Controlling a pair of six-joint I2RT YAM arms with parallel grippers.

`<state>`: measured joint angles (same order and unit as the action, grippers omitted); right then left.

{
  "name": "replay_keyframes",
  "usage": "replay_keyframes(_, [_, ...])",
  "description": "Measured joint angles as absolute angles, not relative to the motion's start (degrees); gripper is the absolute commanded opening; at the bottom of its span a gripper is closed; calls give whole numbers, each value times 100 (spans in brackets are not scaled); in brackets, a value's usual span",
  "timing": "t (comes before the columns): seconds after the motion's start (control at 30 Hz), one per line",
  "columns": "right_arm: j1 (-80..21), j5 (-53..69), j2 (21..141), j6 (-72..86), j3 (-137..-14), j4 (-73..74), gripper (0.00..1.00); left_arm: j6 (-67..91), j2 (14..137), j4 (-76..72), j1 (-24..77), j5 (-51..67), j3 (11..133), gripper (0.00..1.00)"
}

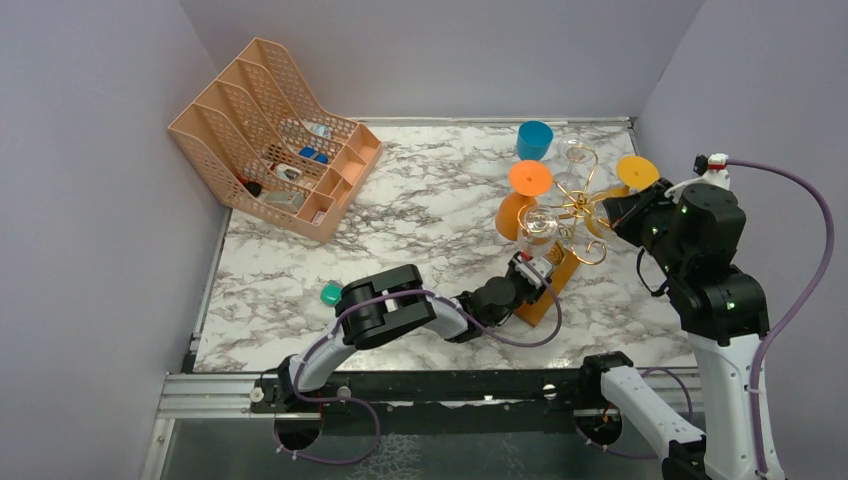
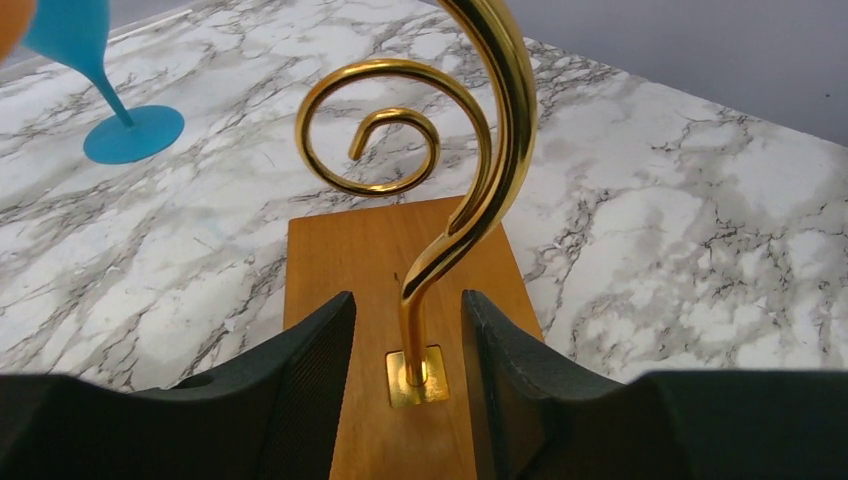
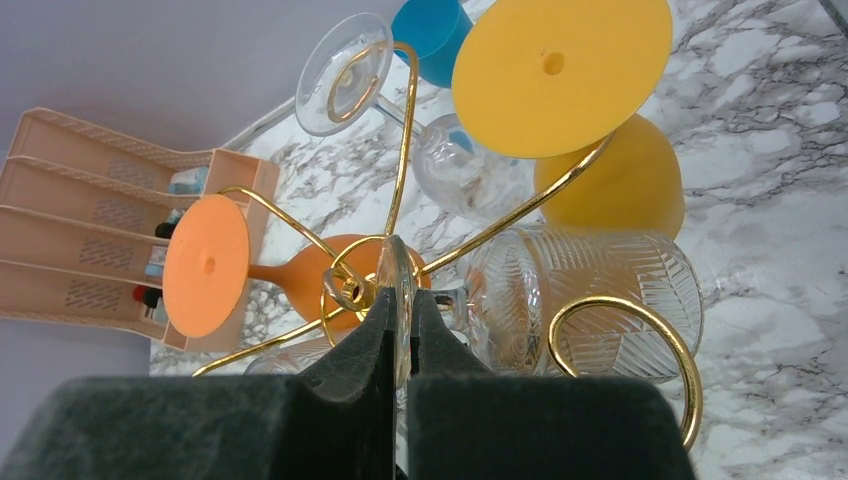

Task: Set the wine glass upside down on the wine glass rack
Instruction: Turn the wine glass upside down at the wine rack.

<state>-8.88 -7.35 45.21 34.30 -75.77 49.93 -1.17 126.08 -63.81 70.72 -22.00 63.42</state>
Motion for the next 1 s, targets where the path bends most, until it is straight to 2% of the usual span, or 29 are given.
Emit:
replay_keyframes(0.43, [-888,-556,4327,3275,-7577,5129,1,-36,13146,-6368,7102,-2193,6816,33])
replay_keyframes(0.67, [-888,-499,4320,3234,-7577,5131,1,-82,13321,-6296,7083,-2412,7085,15])
replay_keyframes(0.77, [-888,-495,4322,3232,-7577,5131,1,-91,13345,-6169,7085,-2541,7190,1])
replay_keyframes(1.0, [-888,-486,4333,3247,-7579,5124,1,-167,13356,-6069,7122,-2718,7264,0])
